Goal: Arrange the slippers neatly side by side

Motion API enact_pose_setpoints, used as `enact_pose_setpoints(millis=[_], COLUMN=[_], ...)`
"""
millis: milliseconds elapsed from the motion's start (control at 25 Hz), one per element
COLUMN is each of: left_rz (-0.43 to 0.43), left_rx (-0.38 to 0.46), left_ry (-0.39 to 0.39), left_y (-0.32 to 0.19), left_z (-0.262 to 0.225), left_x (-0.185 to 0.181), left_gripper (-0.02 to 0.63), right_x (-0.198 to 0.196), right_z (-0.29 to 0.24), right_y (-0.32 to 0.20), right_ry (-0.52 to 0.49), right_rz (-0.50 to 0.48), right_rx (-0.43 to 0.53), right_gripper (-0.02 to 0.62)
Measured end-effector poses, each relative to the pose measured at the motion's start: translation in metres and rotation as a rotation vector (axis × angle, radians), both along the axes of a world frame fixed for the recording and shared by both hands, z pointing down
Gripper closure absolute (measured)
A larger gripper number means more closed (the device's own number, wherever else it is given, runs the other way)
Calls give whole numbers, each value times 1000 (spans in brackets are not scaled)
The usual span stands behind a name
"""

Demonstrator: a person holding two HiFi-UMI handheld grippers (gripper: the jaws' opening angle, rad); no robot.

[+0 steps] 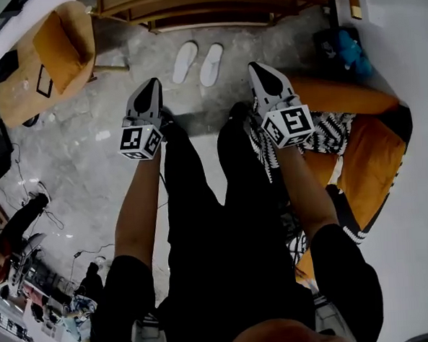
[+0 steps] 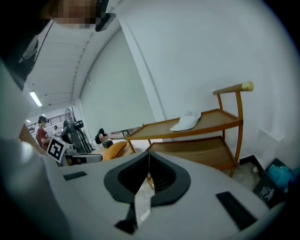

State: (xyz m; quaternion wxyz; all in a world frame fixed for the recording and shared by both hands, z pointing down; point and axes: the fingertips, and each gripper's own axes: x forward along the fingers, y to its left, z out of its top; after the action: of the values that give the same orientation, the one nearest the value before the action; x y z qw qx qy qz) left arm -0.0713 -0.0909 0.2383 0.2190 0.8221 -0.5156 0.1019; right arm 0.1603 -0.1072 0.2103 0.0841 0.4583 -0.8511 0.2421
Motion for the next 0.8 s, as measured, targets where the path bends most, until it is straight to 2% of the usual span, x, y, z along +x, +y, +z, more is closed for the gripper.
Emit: enact_pose_setpoints(millis=[280, 400, 520, 680, 720, 800], left_rz=[78, 121, 161, 161, 154, 146], left_rx=[-180, -250, -302, -373, -388, -408], left_ry=[-82, -114, -114, -116, -119, -134], left_y=[-14, -17, -20, -21, -21, -23], left_z=[176, 242, 301, 377, 396, 434], left_x=[-28, -26, -21, -20, -19, -15], left_gripper=[591, 589, 589, 588, 581, 487], right_x=[-42, -52, -62, -70, -69, -66], right_z=[135, 194, 251, 318, 331, 352], right_y=[3, 11, 13, 10, 10, 9], right_ry=[77, 98, 127, 129, 126, 129], right_rz=[26, 17, 7, 16, 16, 1], right_rx=[-110, -169, -209, -261, -270, -276], right_gripper=[563, 563, 563, 563, 563, 563])
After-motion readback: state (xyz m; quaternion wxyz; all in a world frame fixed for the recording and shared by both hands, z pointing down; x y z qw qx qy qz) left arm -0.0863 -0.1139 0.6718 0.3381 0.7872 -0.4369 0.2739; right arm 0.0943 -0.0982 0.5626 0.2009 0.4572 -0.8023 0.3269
